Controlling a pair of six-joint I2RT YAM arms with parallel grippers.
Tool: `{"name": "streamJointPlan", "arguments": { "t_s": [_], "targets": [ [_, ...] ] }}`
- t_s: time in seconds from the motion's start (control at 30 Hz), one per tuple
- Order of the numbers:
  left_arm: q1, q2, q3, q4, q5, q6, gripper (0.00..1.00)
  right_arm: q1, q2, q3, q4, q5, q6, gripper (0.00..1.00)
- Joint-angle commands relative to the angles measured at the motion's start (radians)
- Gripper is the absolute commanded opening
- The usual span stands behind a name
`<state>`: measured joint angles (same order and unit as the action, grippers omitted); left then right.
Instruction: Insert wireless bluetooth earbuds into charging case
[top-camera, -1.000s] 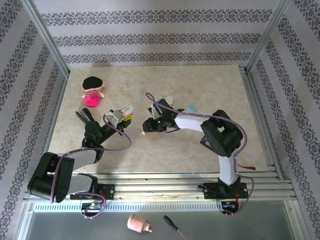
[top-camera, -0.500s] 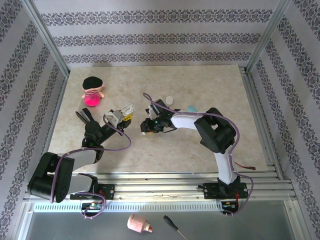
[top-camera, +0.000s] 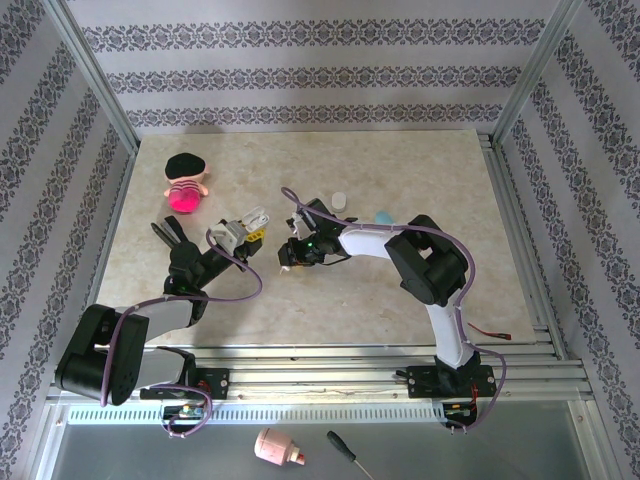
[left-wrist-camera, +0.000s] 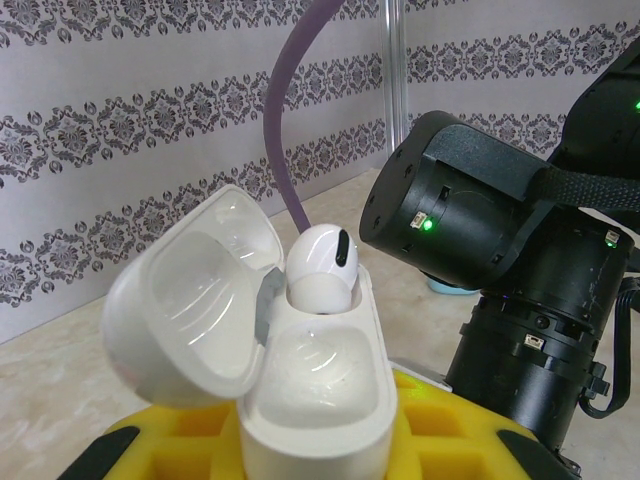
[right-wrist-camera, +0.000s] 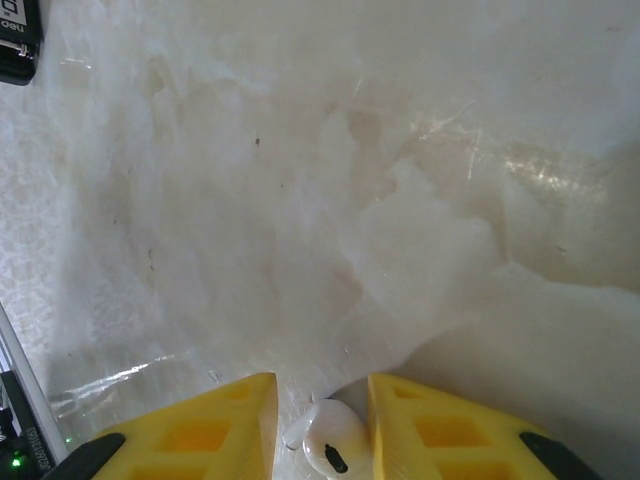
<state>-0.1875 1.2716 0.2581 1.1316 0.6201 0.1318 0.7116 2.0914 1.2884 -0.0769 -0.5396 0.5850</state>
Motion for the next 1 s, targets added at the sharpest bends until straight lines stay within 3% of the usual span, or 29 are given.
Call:
{"name": "streamJointPlan", "arguments": {
  "t_s": [0.0,0.97],
  "targets": [
    [0.015,-0.009,-0.004,0.007,0.009,0.01,0.0,0.019,0.024,0.016,-0.037,0.004,-0.064,0.28],
    [0.018,0.008,0.012,0.008,0.016,0.0,0.0,0.034,-0.011,-0.052,-0.049,-0.003,-0.37,0.27]
  ]
}}
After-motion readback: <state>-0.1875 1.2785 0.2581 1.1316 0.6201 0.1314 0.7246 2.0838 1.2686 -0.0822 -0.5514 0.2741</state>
